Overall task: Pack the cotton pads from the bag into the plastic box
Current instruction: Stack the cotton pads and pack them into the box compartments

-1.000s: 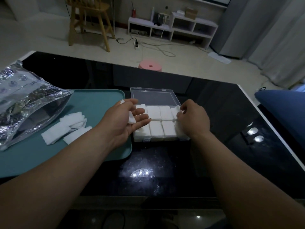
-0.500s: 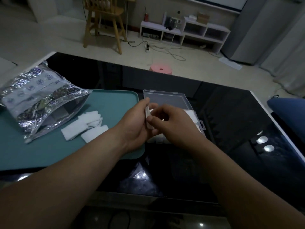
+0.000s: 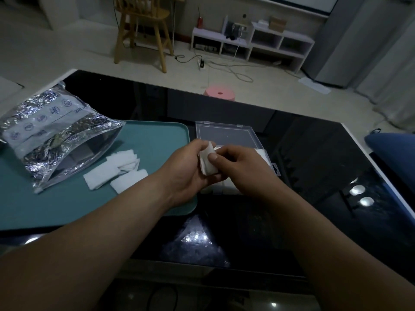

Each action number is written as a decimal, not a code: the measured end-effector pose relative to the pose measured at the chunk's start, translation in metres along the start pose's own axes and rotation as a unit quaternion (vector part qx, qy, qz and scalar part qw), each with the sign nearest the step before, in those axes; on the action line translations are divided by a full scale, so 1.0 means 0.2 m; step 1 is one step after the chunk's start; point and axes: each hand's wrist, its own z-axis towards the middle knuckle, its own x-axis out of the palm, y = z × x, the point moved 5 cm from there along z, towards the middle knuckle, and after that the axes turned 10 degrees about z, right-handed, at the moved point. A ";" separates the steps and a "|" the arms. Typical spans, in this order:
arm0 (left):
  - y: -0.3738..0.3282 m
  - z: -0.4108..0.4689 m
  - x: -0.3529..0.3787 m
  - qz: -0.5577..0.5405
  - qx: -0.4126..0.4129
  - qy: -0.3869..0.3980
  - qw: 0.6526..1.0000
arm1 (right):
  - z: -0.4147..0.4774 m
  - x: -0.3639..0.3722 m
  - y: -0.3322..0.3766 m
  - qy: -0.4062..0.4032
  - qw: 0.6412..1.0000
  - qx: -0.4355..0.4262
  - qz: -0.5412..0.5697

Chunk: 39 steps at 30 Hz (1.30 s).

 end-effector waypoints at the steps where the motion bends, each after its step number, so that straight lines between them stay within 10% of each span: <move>1: 0.00 0.00 0.00 -0.002 0.002 -0.010 1.000 | 0.00 0.00 0.00 -0.001 1.000 0.000 0.001; 12: 0.00 0.00 -0.01 0.084 0.037 -0.064 0.994 | 0.00 -0.02 -0.01 -0.025 0.999 -0.007 -0.042; 18: -0.06 0.06 -0.11 0.113 0.043 -0.134 0.984 | 0.08 -0.38 -0.10 -0.249 0.968 0.024 -0.005; 28: -0.09 0.12 -0.05 0.121 0.062 -0.200 0.970 | 0.18 -0.33 -0.29 -0.207 0.967 0.103 -0.107; 39: -0.11 0.17 -0.07 0.226 0.085 -0.220 0.945 | 0.17 -0.26 -0.16 -0.246 0.953 0.007 -0.179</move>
